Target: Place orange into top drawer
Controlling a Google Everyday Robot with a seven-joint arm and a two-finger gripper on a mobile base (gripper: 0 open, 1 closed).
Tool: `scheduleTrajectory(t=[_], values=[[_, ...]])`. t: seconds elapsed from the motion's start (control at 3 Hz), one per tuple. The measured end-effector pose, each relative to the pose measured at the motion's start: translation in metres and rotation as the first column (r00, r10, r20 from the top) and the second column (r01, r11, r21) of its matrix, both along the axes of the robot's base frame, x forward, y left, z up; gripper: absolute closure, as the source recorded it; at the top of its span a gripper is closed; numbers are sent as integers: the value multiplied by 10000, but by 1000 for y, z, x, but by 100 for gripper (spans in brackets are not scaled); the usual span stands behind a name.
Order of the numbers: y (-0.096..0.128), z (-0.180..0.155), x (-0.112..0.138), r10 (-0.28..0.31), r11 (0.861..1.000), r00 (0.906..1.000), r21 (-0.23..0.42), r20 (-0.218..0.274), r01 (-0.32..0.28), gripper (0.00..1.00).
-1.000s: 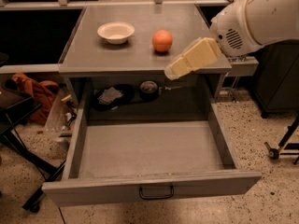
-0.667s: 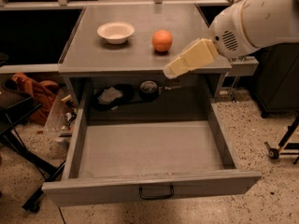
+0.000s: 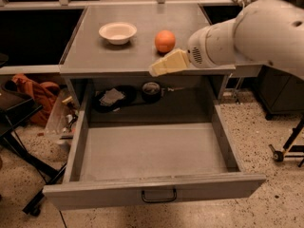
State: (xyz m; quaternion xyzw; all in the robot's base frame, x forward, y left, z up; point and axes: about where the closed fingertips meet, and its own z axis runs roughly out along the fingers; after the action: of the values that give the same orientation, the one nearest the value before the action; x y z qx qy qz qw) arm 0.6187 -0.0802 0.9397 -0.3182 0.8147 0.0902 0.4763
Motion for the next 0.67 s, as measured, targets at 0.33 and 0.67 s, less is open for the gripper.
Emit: scheduleTrajectory(t=[0.33,0.67], values=[[7,0,49,-366,9986,9956,403,864,332,0],[13,-3,91,-318,9968,9921,771,1212,225,0]])
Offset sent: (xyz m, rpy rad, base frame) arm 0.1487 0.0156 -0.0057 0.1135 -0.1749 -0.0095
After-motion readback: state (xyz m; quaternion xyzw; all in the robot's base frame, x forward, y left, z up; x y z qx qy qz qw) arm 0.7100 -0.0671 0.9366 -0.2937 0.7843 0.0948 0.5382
